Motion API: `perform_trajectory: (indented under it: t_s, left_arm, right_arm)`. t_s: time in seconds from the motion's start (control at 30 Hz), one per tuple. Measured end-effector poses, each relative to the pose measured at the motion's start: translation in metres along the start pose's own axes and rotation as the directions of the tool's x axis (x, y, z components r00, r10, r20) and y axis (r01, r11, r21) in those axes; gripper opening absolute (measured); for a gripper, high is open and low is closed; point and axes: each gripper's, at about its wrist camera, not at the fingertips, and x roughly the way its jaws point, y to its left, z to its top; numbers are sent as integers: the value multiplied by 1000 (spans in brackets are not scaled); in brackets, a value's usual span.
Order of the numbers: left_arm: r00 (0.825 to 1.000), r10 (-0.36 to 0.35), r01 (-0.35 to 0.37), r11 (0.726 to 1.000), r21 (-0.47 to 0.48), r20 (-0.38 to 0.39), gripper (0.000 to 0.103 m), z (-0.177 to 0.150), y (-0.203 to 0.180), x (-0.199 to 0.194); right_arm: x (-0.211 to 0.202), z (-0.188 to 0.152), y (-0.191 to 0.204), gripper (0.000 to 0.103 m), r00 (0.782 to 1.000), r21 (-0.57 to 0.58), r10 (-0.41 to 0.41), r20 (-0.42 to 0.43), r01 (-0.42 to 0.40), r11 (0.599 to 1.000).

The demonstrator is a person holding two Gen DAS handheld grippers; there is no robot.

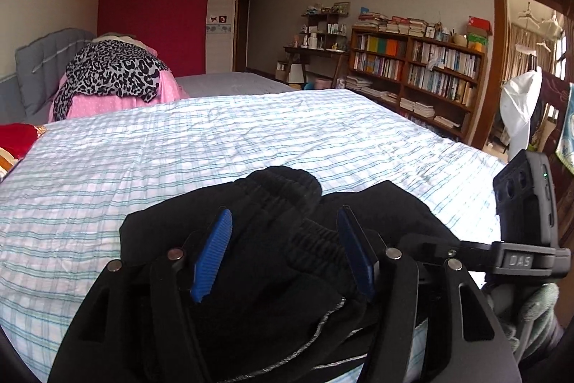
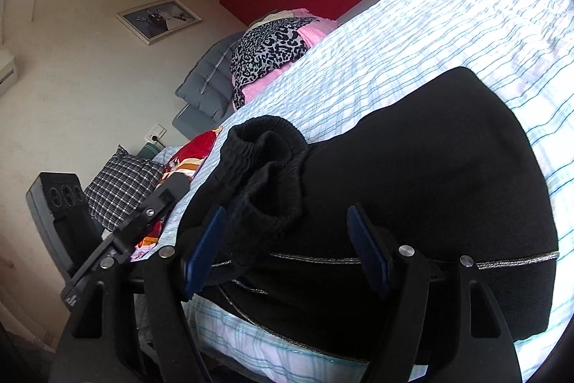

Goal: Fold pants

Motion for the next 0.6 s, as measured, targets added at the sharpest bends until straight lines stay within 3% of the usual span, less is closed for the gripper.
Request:
perform_trajectory:
  t_s: [0.2,0.23,0.27,0.37,0.5,0.6]
  left_arm:
    - [996,57,-48,991,124,-71,61,-16,-9,34]
    - [994,69,-57,989,135,-83,55,-19,-10,39]
    - [993,82,-69,988,138,-90,40,-20,-11,45]
    - [990,88,-76,990,115,-106,18,-21,-6,52]
    - [996,48,-40,994,104,-71,11,-18,-6,34]
    - [999,10,-5,992,126,-40,11,-18,-11,12]
  right_arm:
    - [6,1,1,72,995,66,87,-53,-83,994]
    - [7,0,2,72,994,72,91,-57,-87,994]
    - [9,1,2,72,994,76,94,-61,-89,993]
    - [11,0,5,75,993,80,96,-67,-91,993]
    - [16,1,6,76,991,97,112,-74,-104,990]
    - [16,3,1,83,983,149,173,-65,-162,976]
